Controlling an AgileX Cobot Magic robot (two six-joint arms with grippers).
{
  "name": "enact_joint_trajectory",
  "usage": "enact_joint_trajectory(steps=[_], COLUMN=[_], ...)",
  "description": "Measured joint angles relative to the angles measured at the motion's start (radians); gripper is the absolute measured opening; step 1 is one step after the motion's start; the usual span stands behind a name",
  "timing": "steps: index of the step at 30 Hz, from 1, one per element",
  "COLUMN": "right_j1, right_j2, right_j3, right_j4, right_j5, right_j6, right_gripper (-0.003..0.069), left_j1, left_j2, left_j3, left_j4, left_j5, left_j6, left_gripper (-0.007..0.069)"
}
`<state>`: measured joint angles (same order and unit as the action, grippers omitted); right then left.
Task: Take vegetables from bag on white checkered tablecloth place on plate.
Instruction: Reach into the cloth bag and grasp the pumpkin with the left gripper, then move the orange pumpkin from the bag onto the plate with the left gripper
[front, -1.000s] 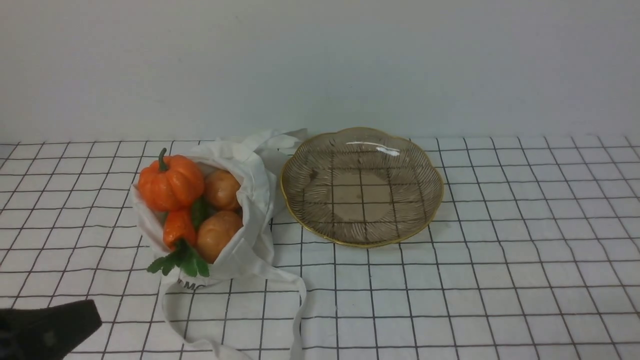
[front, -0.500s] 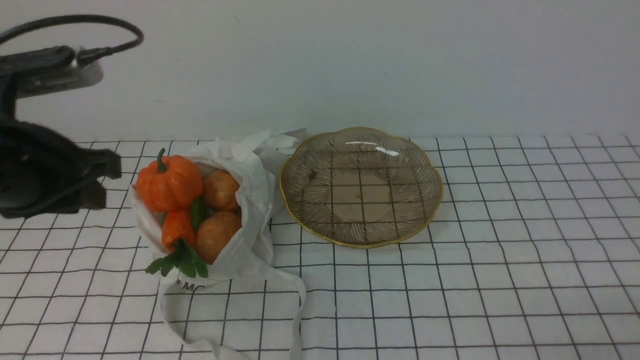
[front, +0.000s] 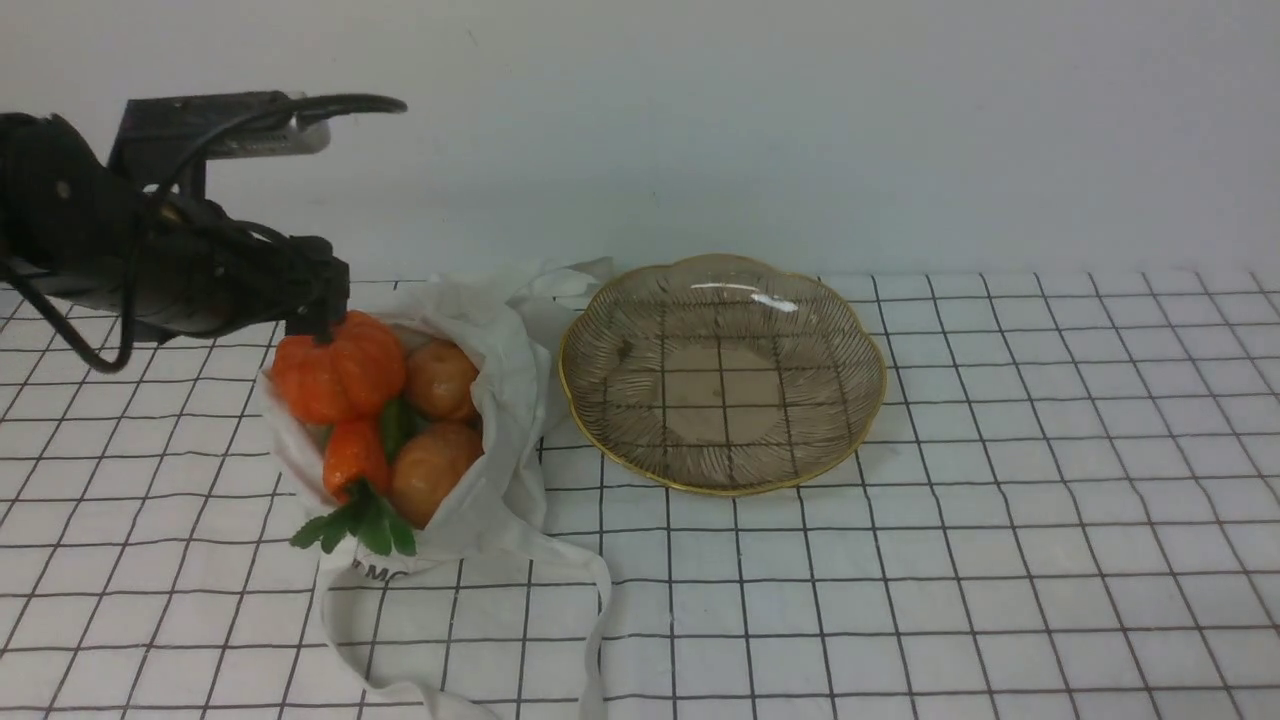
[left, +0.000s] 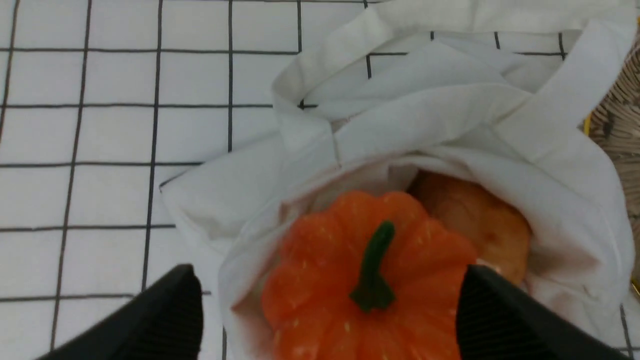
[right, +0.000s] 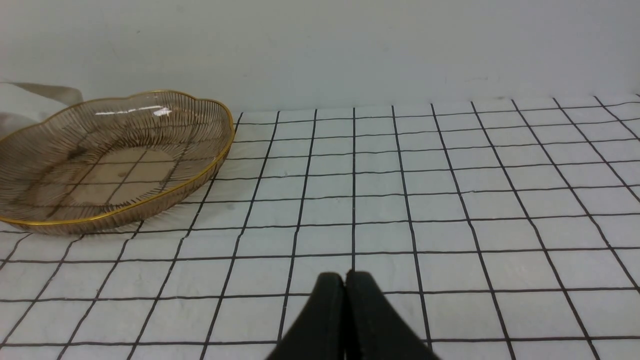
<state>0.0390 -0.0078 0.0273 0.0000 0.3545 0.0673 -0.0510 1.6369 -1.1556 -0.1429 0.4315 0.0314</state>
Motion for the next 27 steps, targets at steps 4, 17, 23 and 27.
enact_joint_trajectory(steps=[4,17,23,27], right_j1=[0.000,0.000,0.000,0.000], right_j2=[0.000,0.000,0.000,0.000], right_j3=[0.000,0.000,0.000,0.000], right_j4=[0.000,0.000,0.000,0.000], right_j5=[0.000,0.000,0.000,0.000], right_j6=[0.000,0.000,0.000,0.000], right_gripper=[-0.0015,-0.0015,-0.0015,-0.0015], left_j1=[-0.001,-0.001,-0.001,-0.001], left_j2=[0.033,0.071,0.057,0.006], left_j3=[-0.003,-0.005,-0.005,-0.035], left_j4=[-0.026,-0.035,-0.036,-0.035], left_j5=[-0.047,-0.065,-0.040,0.022], left_j6=[0.002,0.006,0.007,0.007], left_gripper=[0.0524,0.0062,0.0041,0.0039])
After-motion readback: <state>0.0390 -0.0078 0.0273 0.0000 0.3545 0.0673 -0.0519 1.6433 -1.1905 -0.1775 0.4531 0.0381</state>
